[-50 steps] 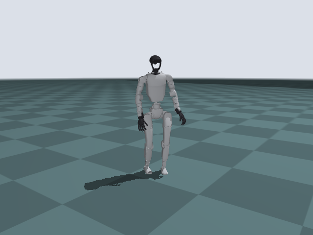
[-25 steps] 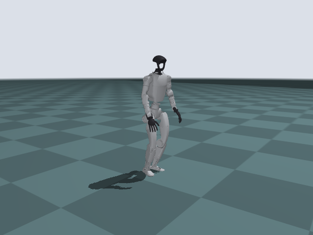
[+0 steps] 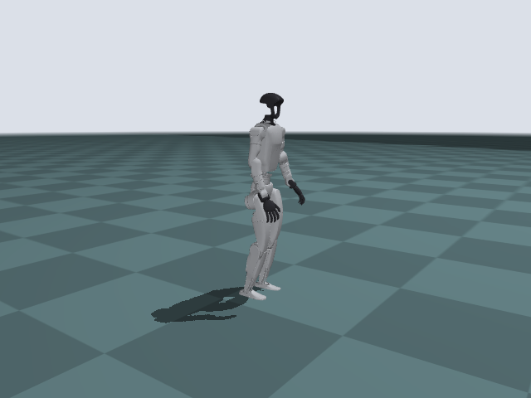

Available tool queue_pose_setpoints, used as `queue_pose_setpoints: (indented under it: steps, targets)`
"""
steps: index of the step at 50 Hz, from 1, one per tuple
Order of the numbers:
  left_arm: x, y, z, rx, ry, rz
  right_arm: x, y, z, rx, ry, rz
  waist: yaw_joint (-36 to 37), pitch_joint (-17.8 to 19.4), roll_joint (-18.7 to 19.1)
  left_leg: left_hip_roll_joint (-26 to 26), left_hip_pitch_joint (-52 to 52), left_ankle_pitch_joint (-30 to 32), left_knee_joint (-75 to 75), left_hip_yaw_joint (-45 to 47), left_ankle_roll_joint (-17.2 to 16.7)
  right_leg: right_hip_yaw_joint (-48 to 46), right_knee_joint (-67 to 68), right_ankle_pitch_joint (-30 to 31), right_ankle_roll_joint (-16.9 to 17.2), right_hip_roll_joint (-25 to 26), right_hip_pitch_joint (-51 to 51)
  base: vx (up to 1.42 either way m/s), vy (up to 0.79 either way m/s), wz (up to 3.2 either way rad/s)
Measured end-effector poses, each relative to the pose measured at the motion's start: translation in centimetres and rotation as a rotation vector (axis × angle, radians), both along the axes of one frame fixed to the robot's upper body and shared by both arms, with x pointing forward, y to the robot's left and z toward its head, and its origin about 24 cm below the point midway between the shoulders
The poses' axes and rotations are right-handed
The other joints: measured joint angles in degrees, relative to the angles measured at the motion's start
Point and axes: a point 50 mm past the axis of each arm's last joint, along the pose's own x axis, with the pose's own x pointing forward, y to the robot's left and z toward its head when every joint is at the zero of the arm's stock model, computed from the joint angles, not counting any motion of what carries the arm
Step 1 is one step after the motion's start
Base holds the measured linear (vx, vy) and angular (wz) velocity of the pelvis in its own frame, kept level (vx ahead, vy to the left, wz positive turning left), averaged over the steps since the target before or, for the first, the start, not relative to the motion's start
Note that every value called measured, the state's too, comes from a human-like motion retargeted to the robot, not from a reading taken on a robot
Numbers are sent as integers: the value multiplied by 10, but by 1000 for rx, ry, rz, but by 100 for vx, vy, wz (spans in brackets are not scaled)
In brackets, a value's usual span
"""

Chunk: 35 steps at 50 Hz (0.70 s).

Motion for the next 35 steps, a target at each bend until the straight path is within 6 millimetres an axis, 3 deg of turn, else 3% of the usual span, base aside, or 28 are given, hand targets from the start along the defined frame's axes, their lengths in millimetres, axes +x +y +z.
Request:
queue_pose_setpoints:
  steps: [19, 35]
  targets:
    - [41, -4, 14, 31, -136, -68, -17, -6, -5, -37, 25, -14, 29, 4, 23, 15, -27, 9, -3, -42, -25, -53, -89, 43, -12, 20, 34, -1, 0, 32]
    - [65, -9, 25, 55, -224, -120, -26, -7, -6, -53, 28, -3, 39, 6, 21, 17, -27, 31, -40, -55, -44, -82, -103, 50, -19, 20, 35, -1, 1, 24]
